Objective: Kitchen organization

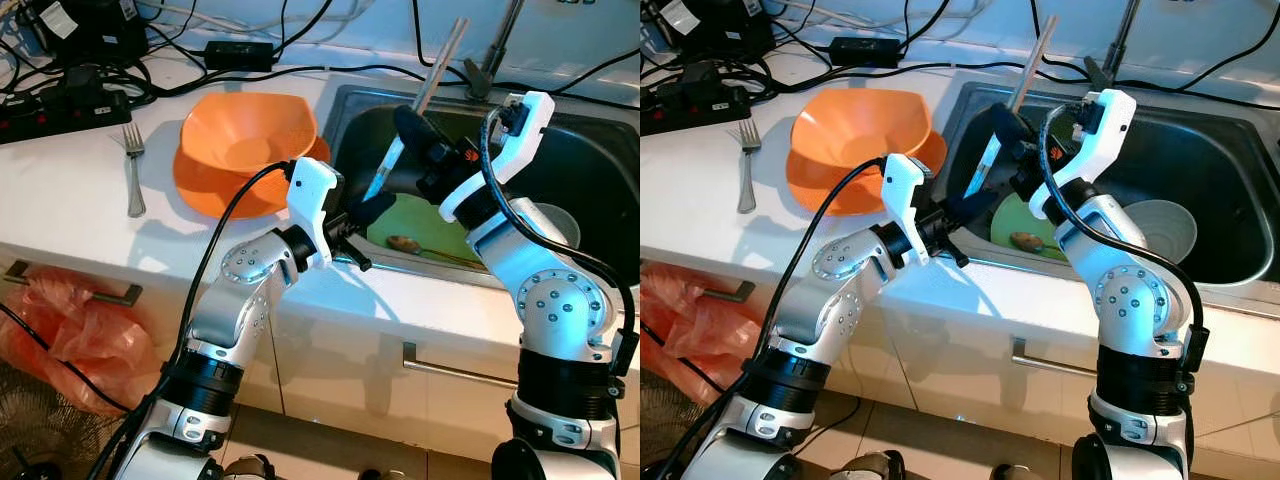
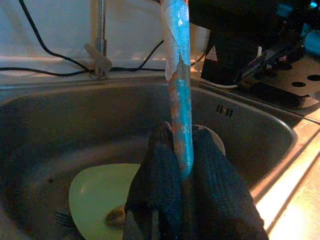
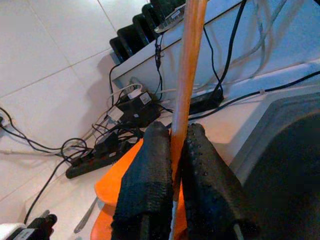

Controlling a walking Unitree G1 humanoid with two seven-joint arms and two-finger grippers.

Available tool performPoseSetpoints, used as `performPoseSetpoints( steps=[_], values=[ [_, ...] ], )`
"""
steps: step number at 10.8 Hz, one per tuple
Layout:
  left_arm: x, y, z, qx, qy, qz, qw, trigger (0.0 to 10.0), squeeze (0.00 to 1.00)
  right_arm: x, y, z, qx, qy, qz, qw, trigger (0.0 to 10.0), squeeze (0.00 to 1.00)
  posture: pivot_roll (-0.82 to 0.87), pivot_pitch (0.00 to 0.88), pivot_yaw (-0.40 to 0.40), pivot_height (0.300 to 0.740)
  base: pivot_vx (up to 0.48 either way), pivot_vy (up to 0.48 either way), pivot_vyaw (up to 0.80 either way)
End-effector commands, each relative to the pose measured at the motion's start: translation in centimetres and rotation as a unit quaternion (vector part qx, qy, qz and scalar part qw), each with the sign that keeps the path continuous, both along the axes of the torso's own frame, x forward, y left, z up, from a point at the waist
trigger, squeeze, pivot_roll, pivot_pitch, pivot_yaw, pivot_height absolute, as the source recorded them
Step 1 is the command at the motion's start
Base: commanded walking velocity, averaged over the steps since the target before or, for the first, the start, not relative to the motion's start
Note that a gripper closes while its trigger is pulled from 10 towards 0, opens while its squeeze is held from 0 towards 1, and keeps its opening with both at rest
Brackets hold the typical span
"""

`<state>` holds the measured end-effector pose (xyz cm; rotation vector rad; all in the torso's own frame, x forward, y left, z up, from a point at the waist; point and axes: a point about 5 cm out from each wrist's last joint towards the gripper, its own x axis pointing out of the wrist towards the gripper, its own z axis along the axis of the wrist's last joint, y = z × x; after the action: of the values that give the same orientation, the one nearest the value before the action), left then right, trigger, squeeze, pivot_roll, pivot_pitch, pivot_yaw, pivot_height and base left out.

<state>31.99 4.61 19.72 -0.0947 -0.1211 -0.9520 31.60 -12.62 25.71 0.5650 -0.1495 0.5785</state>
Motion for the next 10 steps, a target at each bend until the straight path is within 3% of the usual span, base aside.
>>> performPoseSetpoints(
  steps=[1, 2, 3, 4, 5, 8, 10],
  values=[
    [-0.7, -0.6, 0.4, 0.001, -0.014, -0.031, 0.999, 1.6, 0.0, 0.3, -0.5, 0.3, -0.006, -0.002, -0.018, 1.0, 0.0, 0.0, 0.06, 0.123, -0.019, 0.74, 0.0, 0.0, 0.0],
    [-0.8, -0.7, 0.3, -0.001, -0.012, -0.04, 0.999, 1.5, 0.0, 0.3, -0.5, 0.1, -0.003, 0.004, -0.013, 1.0, 0.0, 0.0, 0.06, 0.123, -0.021, 0.74, 0.0, 0.0, 0.0],
    [-0.9, -0.7, 0.2, -0.002, -0.007, -0.046, 0.999, 2.4, 0.0, 0.3, -0.5, -0.1, 0.001, 0.01, -0.007, 1.0, 0.0, 0.0, 0.06, 0.123, -0.021, 0.74, 0.0, 0.0, 0.0],
    [-0.9, -0.7, 0.0, -0.013, 0.008, -0.052, 0.999, 10.0, 0.55, 0.3, -0.5, -0.1, 0.003, 0.013, -0.008, 1.0, 0.0, 0.0, 0.06, 0.123, -0.023, 0.74, 0.0, 0.0, 0.0],
    [-1.0, -0.6, 0.1, -0.023, 0.015, -0.056, 0.998, 10.0, 1.0, 0.4, -0.6, -0.1, 0.004, 0.014, -0.01, 1.0, 0.0, 0.0, 0.06, 0.124, -0.023, 0.74, 0.0, 0.0, 0.0],
    [-1.3, -0.4, 0.3, -0.028, 0.024, -0.066, 0.997, 10.0, 1.0, 1.0, -1.6, 0.1, 0.013, 0.015, -0.062, 0.998, 0.0, 0.0, 0.07, 0.123, -0.024, 0.74, 0.0, 0.0, 0.0],
    [-1.6, -0.1, 0.6, -0.023, 0.039, -0.072, 0.996, 10.0, 1.0, 1.5, -2.7, -0.3, -0.037, 0.008, -0.126, 0.991, 0.0, 0.0, 0.07, 0.122, -0.023, 0.74, 0.0, 0.0, 0.0]
  ],
)
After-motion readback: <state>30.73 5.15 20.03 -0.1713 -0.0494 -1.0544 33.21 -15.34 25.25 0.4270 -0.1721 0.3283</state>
